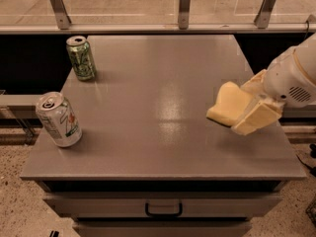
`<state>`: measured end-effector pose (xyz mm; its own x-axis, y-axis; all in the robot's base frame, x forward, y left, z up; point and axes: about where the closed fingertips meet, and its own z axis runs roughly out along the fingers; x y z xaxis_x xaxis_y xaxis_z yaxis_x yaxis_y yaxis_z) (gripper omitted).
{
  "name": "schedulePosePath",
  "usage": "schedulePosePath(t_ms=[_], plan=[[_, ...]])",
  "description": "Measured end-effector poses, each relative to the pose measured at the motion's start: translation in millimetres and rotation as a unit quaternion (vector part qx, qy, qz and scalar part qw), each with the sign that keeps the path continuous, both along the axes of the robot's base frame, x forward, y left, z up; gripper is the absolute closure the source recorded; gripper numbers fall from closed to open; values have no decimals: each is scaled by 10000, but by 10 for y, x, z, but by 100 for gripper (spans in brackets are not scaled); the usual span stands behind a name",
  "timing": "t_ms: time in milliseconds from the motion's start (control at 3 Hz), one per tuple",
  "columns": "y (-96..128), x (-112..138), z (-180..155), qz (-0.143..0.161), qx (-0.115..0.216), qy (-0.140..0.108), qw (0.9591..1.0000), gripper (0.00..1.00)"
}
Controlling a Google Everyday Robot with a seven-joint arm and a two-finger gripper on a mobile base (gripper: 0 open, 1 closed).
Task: Pick sponge
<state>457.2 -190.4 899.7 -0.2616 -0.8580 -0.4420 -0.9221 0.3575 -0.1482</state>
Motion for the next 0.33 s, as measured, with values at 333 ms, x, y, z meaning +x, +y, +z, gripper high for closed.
schedulePosePath(t_ms=[333], plan=[[-8,28,74,-9,9,-80,10000,100]])
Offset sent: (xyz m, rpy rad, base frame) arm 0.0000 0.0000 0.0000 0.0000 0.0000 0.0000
